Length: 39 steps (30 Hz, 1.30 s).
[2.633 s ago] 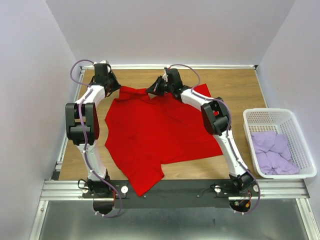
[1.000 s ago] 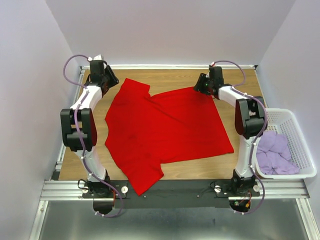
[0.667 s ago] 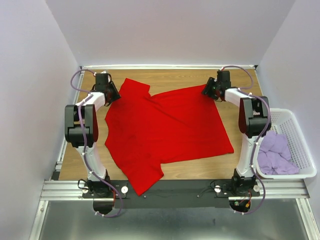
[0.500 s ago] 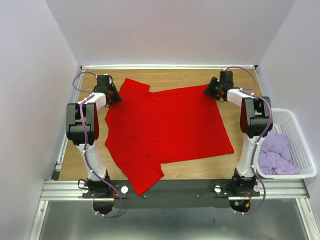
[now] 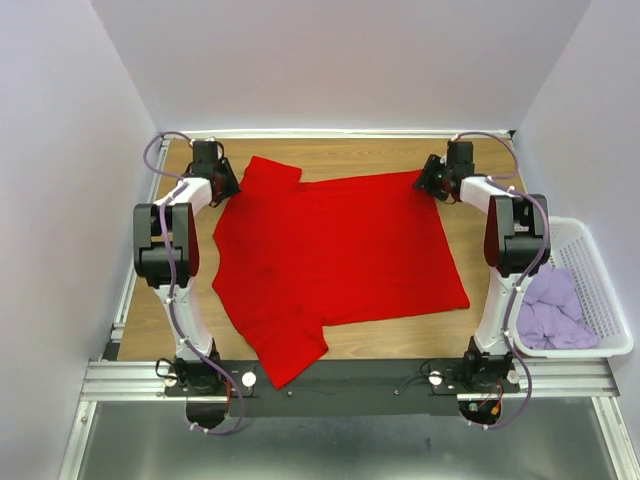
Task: Fold and stack the t-shirts
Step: Flatten the tshirt out, then fold the tshirt
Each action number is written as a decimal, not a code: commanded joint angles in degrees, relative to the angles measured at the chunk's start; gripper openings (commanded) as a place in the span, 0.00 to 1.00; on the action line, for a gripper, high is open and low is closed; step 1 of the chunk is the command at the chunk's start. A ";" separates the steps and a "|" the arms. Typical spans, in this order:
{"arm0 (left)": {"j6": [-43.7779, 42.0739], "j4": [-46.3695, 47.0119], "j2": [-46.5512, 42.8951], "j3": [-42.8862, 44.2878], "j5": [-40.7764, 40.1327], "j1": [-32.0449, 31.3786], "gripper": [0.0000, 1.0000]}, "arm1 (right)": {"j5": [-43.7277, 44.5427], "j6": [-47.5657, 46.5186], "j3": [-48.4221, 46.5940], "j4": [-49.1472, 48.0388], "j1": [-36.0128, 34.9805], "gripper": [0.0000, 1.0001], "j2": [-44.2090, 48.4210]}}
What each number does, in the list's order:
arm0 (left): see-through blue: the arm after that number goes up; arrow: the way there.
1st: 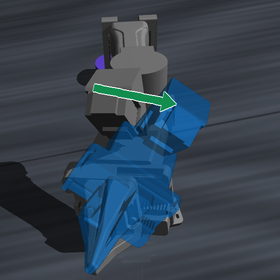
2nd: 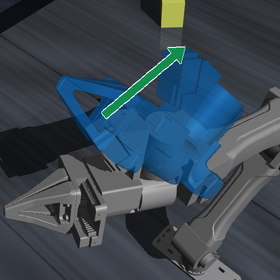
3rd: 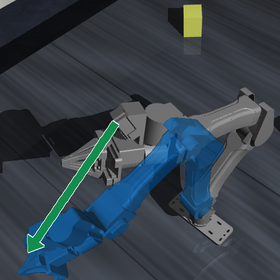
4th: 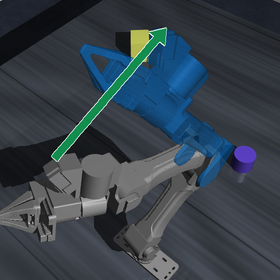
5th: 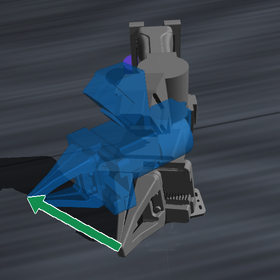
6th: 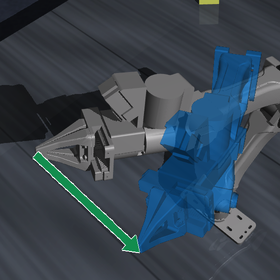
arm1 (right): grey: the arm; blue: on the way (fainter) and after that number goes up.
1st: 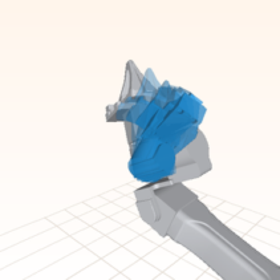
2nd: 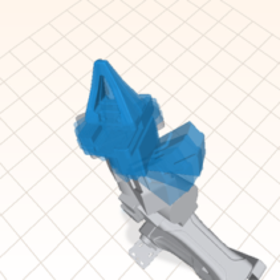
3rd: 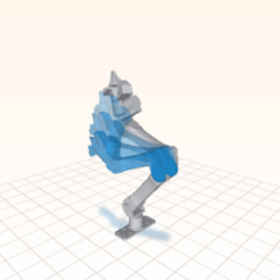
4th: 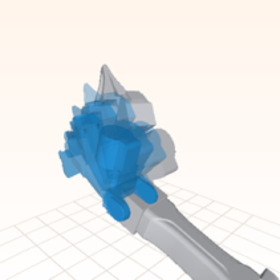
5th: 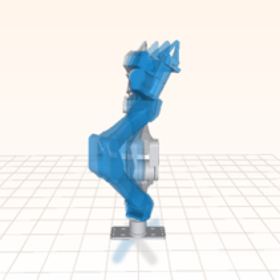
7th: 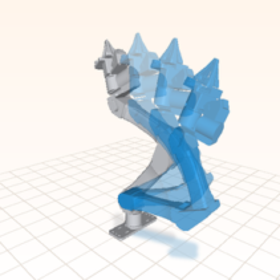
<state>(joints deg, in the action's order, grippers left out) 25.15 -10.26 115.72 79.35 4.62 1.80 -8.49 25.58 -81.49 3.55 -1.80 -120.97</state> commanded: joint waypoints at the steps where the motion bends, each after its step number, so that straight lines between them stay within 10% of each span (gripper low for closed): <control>1: -3.78 -1.16 -4.27 3.18 -8.21 0.31 0.49 | -0.21 -7.54 -2.96 3.21 0.57 0.59 3.63; 39: -12.75 -10.66 8.99 9.16 -2.60 -1.54 0.46 | 2.43 -17.32 -13.69 4.62 0.49 0.63 -7.61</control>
<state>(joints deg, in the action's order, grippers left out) 12.80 -16.84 122.39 88.42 -0.19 1.23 -8.43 9.26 -92.64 6.81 -1.74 -125.78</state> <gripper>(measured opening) 0.471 0.632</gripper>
